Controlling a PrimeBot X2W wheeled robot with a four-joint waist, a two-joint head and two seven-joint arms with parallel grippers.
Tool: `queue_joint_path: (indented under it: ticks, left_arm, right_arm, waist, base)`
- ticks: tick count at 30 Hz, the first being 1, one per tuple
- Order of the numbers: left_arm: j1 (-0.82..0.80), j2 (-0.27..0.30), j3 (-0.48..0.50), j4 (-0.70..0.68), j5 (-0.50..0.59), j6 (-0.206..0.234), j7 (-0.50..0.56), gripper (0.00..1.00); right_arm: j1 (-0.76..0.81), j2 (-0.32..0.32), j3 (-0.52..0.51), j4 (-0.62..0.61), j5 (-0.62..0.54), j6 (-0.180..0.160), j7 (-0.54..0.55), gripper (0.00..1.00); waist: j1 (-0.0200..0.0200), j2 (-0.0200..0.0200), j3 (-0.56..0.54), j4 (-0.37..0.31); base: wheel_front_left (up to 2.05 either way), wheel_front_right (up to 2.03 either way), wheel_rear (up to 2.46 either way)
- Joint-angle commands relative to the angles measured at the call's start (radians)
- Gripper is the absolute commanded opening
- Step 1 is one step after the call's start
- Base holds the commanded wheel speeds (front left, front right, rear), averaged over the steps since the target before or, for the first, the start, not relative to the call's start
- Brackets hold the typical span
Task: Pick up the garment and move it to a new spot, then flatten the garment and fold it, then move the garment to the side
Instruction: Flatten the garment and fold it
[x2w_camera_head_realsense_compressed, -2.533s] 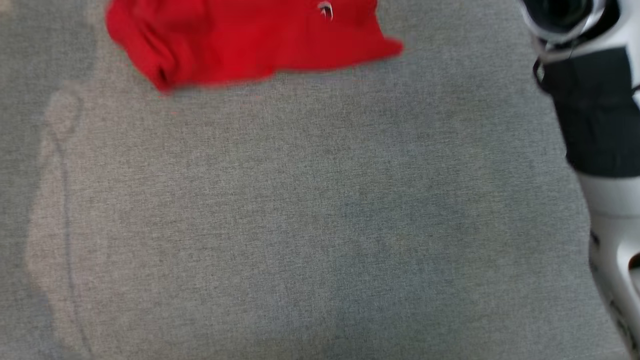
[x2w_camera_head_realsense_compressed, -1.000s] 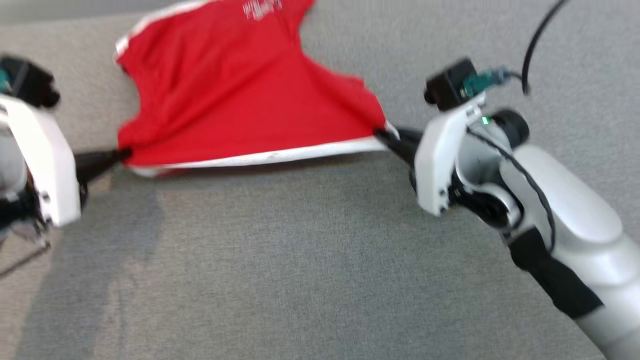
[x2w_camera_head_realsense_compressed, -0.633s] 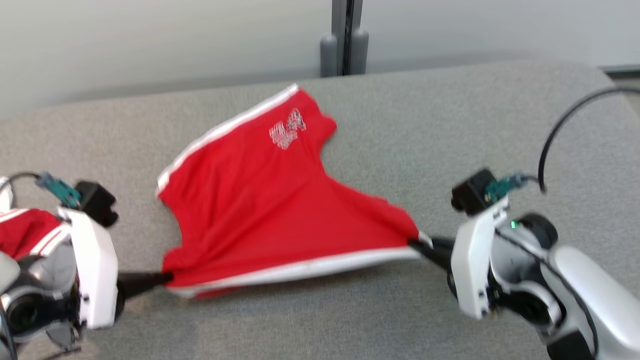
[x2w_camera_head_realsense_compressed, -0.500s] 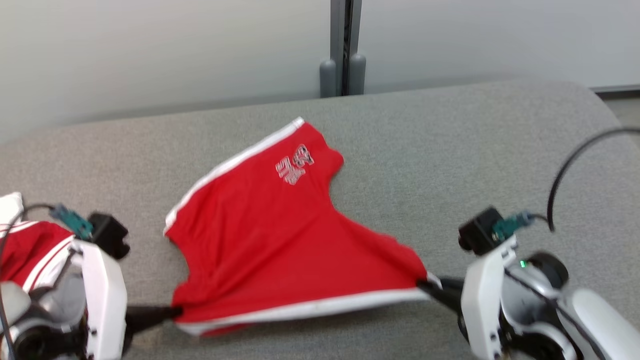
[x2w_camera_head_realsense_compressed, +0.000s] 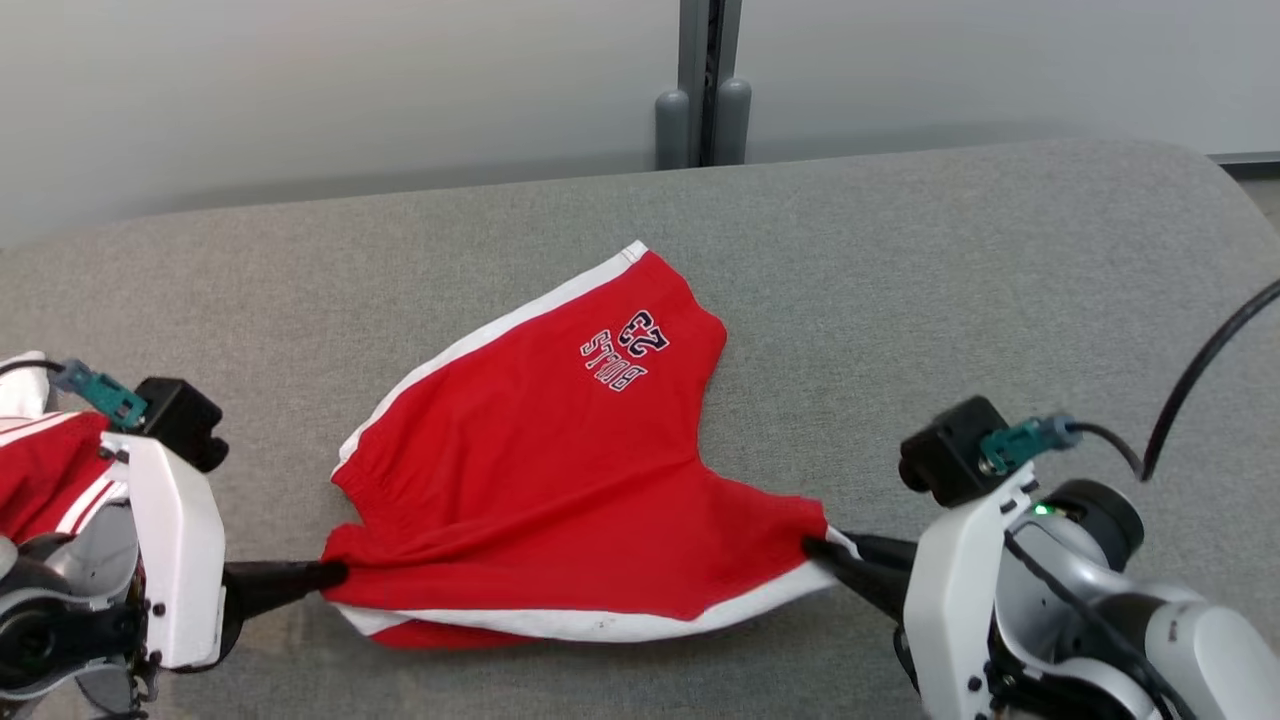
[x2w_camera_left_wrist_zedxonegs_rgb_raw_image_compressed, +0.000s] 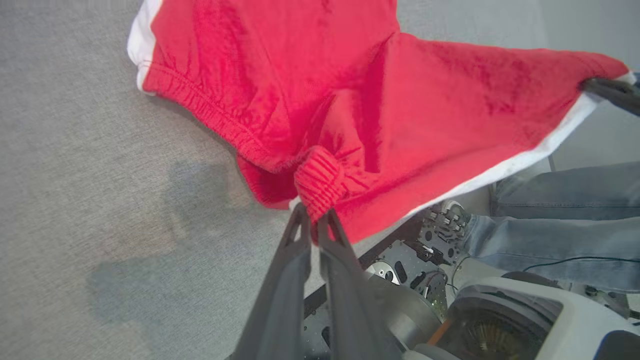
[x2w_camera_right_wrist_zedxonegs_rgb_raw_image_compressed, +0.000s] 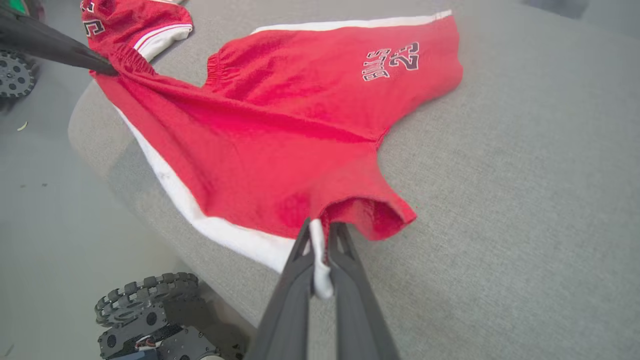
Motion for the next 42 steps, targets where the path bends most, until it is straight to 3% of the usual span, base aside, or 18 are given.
queue_joint_path:
  ticks: [1, 11, 18, 33, 42]
  left_arm:
    - [-0.024, -0.015, 0.013, 0.024, -0.025, -0.005, 0.018, 0.00]
    - [-0.144, -0.061, 0.058, 0.193, -0.081, -0.033, 0.118, 0.00]
    - [-0.223, -0.121, 0.074, 0.271, -0.071, -0.051, 0.155, 0.00]
    - [-0.376, -0.252, 0.069, 0.384, -0.075, -0.013, 0.278, 0.00]
    - [-0.467, -0.274, 0.090, 0.398, -0.079, 0.036, 0.324, 0.00]
  right_arm:
    - [-0.047, 0.013, -0.004, 0.013, 0.000, 0.000, 0.015, 0.00]
    - [-0.274, 0.055, -0.087, 0.169, -0.021, 0.000, 0.061, 0.00]
    - [-0.420, 0.065, -0.108, 0.275, -0.047, 0.000, 0.033, 0.00]
    - [-0.662, 0.063, -0.064, 0.529, -0.057, 0.000, -0.088, 0.00]
    - [-0.794, 0.051, -0.038, 0.667, -0.084, 0.000, -0.196, 0.00]
  waist:
    - [0.0000, 0.0000, 0.032, 0.017]
    - [0.0000, 0.0000, 0.133, 0.073]
    - [0.0000, 0.0000, 0.194, 0.112]
    - [0.0000, 0.0000, 0.297, 0.152]
    - [0.0000, 0.0000, 0.353, 0.140]
  base:
    - [0.00, 0.00, 0.00]
    - [0.00, 0.00, 0.00]
    - [0.00, 0.00, 0.00]
    - [0.00, 0.00, 0.00]
    - [0.00, 0.00, 0.00]
